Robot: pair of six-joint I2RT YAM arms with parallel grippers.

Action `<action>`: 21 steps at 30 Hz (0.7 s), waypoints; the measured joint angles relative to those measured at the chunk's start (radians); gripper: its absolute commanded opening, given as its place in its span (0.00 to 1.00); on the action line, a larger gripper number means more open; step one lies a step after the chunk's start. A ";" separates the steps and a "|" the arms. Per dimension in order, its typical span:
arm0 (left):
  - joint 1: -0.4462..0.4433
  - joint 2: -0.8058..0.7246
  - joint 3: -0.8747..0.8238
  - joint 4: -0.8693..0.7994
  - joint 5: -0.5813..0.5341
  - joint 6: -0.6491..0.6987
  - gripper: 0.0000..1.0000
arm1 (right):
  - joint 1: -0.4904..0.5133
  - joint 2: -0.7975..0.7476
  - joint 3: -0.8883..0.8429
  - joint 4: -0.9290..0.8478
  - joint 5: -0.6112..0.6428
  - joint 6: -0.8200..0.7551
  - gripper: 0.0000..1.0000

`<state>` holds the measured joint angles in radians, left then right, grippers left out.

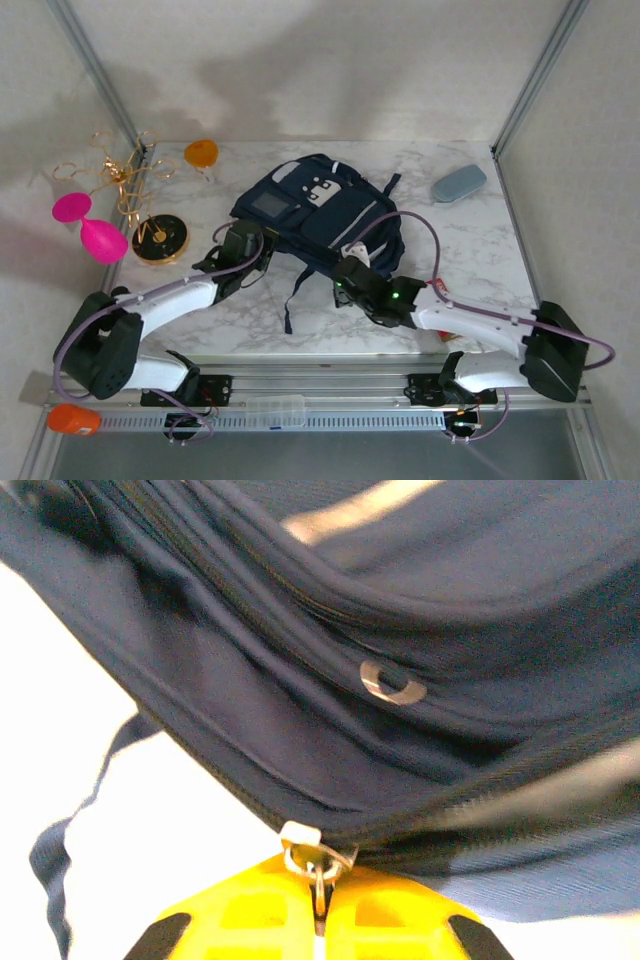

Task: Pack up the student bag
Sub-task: Zip the student bag at the center of the table.

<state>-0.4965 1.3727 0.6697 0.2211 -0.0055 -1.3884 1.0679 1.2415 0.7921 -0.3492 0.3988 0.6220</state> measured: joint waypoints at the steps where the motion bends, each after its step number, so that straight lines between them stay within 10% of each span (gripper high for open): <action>1: 0.013 0.025 0.023 -0.002 0.016 0.014 0.00 | -0.003 -0.016 -0.002 -0.016 -0.001 -0.007 0.00; 5: 0.078 0.187 0.170 -0.019 0.090 0.111 0.00 | 0.002 -0.008 0.018 -0.031 -0.043 -0.049 0.00; 10: 0.128 0.284 0.266 0.003 0.158 0.219 0.53 | 0.007 0.070 0.107 0.002 -0.084 -0.060 0.00; 13: 0.119 0.205 0.163 0.071 0.175 0.223 0.66 | 0.007 0.097 0.125 0.015 -0.103 -0.056 0.00; 21: -0.136 -0.005 -0.166 0.196 0.158 0.014 0.67 | 0.008 0.148 0.126 0.045 -0.135 -0.042 0.00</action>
<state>-0.6327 1.3678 0.5034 0.4168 0.1520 -1.3739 1.0760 1.3895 0.9180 -0.3038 0.2642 0.5800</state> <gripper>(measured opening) 0.687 0.045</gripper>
